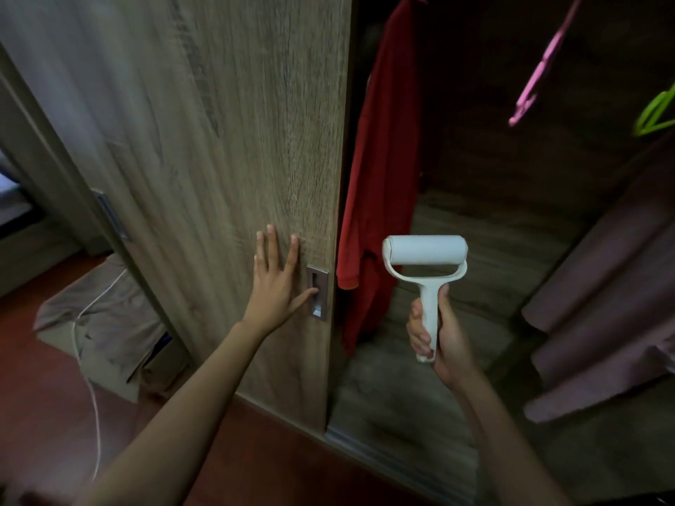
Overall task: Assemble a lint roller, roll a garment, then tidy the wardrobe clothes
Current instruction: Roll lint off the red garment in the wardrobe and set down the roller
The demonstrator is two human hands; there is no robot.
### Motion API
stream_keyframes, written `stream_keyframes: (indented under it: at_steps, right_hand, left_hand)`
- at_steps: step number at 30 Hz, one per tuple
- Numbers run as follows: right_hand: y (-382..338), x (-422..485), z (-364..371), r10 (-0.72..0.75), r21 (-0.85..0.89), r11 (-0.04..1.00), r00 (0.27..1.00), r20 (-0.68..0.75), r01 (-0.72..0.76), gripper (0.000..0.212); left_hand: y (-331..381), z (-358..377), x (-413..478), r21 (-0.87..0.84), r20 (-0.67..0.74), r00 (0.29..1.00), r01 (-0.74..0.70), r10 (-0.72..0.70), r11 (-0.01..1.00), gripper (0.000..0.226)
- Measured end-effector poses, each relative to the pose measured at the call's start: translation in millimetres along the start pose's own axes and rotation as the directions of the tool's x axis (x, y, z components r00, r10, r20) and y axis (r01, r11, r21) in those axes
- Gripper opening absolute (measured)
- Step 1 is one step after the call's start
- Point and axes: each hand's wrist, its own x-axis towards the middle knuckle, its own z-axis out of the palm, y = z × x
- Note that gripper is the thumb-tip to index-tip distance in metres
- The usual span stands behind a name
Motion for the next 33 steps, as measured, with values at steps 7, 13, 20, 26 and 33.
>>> stream_keyframes:
  at_steps: [7, 13, 20, 26, 33]
  right_hand:
    - [3.9, 1.1, 6.4, -0.008, 0.004, 1.0, 1.0, 0.015, 0.008, 0.059]
    - [4.2, -3.1, 6.5, -0.019, 0.016, 1.0, 0.999, 0.035, 0.018, 0.059]
    - [1.1, -8.1, 3.7, -0.027, 0.027, 0.999, 0.999, 0.034, 0.026, 0.058]
    - [-14.0, -10.4, 1.7, -0.037, 0.016, 0.999, 0.999, 0.002, 0.037, 0.058]
    - [-29.9, -8.8, 1.3, -0.082, -0.019, 0.996, 0.997, 0.008, 0.082, 0.06]
  left_hand:
    - [-19.6, -4.6, 1.5, 0.053, -0.012, 1.0, 0.007, -0.006, 0.999, 0.107]
    - [-16.3, -10.8, -1.0, 0.041, 0.036, 0.999, 0.008, -0.009, 0.999, 0.103]
    - [41.7, -54.7, -16.3, -0.421, -0.16, 0.985, -0.01, -0.064, 0.907, 0.063]
    - [115.5, -73.9, 2.9, -0.657, -0.266, 0.962, -0.136, -0.059, 0.742, 0.035]
    - [130.8, -66.8, 27.7, -0.659, 0.056, 0.978, 0.187, -0.2, 0.729, 0.041]
